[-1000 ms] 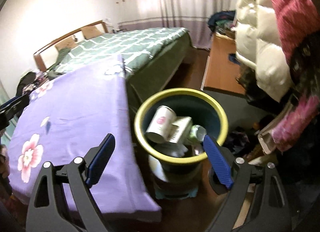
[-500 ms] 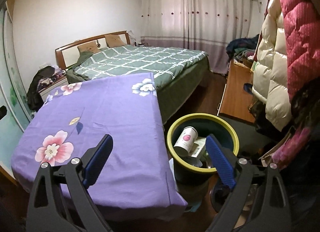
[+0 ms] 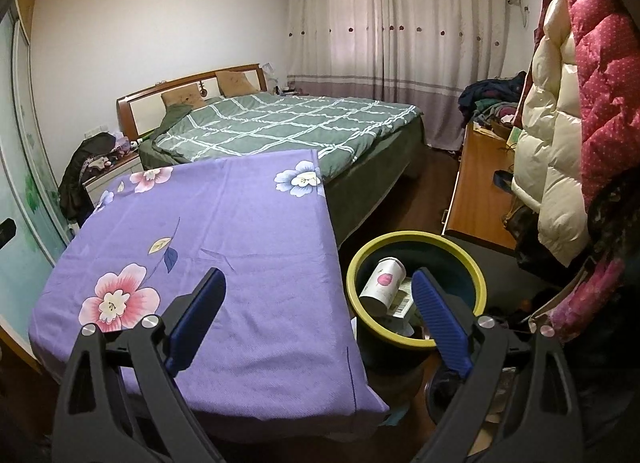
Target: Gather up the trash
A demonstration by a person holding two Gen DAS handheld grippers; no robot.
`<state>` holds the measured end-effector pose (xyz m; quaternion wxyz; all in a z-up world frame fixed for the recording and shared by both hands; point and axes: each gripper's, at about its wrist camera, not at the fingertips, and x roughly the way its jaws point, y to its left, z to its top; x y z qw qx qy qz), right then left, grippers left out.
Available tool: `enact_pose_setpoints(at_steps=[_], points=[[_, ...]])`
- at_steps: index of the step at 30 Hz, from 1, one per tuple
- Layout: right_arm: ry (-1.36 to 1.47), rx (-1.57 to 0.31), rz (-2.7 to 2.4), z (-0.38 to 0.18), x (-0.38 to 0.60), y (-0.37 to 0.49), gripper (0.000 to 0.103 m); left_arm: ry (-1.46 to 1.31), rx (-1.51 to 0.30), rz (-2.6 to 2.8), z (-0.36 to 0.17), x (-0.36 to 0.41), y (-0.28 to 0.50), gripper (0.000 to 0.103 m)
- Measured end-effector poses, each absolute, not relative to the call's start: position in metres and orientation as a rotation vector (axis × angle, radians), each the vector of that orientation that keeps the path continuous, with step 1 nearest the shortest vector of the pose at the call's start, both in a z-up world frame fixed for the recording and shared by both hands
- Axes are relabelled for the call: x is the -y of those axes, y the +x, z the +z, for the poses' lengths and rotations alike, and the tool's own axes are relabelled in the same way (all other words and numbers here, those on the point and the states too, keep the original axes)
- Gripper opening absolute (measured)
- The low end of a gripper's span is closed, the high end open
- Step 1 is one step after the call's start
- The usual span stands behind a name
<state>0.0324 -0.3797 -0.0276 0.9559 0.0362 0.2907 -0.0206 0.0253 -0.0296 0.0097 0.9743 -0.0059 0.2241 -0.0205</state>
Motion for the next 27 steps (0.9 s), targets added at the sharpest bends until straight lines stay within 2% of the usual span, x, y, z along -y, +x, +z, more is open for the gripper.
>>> enact_pose_setpoints(at_steps=[27], points=[[0.061,-0.599,-0.030,-0.031,0.374,0.031,0.090,-0.011,-0.486,-0.063,-0.004,0.041,0.027,0.098]])
